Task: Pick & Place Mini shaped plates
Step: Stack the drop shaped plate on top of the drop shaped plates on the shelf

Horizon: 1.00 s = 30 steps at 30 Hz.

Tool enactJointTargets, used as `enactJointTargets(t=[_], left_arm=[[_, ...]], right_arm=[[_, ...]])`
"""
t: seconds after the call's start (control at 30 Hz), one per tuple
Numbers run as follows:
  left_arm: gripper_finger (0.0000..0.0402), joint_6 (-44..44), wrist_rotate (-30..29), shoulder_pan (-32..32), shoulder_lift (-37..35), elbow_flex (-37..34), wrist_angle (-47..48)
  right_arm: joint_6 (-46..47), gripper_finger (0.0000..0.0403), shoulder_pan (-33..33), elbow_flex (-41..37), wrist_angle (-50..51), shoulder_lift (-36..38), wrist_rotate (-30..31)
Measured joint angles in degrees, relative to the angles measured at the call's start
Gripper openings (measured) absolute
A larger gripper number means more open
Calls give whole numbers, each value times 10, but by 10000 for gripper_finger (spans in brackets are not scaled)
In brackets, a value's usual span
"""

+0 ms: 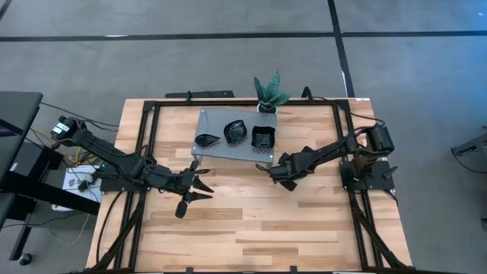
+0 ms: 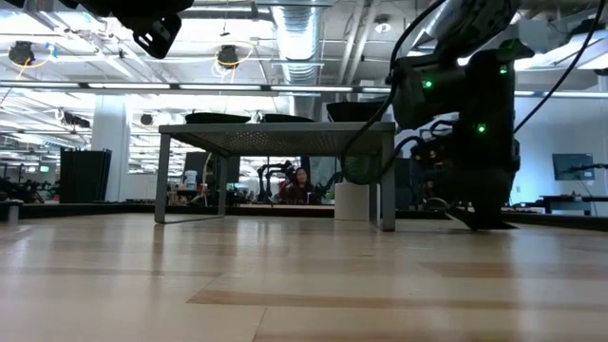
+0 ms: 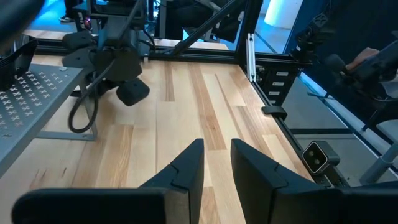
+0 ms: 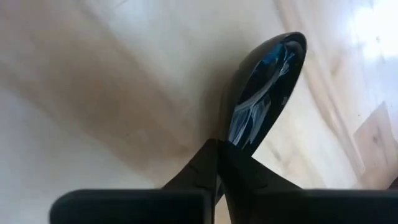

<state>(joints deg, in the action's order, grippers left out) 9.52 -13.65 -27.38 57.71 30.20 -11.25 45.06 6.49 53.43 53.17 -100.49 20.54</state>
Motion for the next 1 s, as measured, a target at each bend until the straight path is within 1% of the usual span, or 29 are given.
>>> enactJointTargets(t=[0.1,0.23,0.4,0.5,0.57,0.67,0.7,0.77,0.9,1.0], left_arm=[[81,0,0,0,0,0,0],[81,0,0,0,0,0,0],[81,-1,4,0,1,0,0],[81,-4,19,-4,6,0,-5],[81,-19,31,-10,15,0,-11],[81,-47,41,-17,51,0,-49],[81,-54,47,-19,67,0,-65],[81,-72,66,-19,107,0,-108],[81,-82,80,-14,174,2,-180],[81,-77,79,0,202,17,-197]], right_arm=[[0,4,15,1,3,0,-20],[0,6,51,20,21,0,-62],[-6,4,114,76,46,0,-116],[-40,4,155,118,16,0,-148],[-76,2,181,143,-36,0,-148],[-153,2,206,167,-136,0,-146],[-183,2,211,171,-172,0,-140],[-236,1,217,178,-227,-1,-110],[-290,1,211,185,-245,-1,-43],[-323,1,194,185,-246,-1,-34]])
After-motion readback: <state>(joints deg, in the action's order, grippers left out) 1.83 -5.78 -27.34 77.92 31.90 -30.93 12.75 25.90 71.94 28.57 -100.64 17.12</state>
